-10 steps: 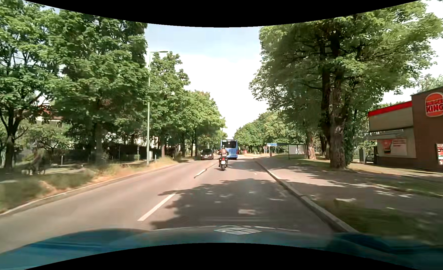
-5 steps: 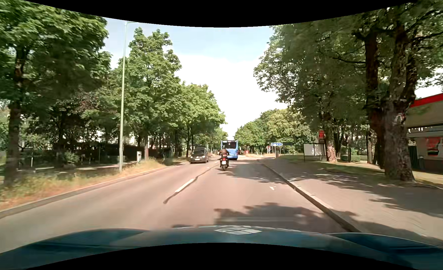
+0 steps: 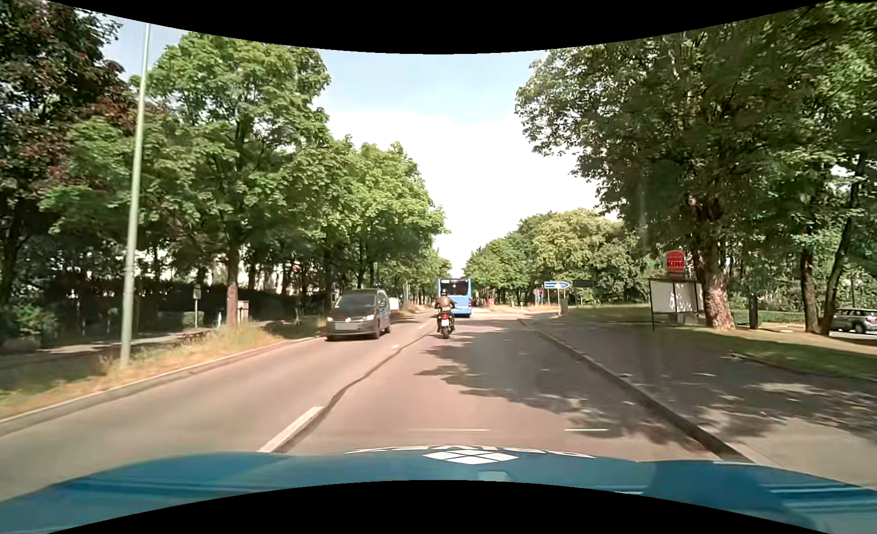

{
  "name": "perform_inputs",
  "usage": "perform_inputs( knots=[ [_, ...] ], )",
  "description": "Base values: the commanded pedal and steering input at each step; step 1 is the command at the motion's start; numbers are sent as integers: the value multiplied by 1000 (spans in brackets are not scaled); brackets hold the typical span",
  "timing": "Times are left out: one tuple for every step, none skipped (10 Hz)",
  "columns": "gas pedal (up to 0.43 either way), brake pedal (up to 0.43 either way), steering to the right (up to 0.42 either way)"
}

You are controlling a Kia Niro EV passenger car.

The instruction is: Follow the waypoints while adhering to traffic rules and regulations

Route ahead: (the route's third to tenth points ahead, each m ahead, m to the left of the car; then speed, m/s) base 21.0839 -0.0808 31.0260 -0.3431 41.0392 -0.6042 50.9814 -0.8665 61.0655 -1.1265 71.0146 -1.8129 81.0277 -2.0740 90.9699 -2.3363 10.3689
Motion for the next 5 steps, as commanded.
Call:
perform_inputs(
  knots=[
    [98, 0, -2],
    [98, 0, -2],
    [98, 0, -2],
    [98, 0, -2],
    [98, 0, -2]
  ],
)
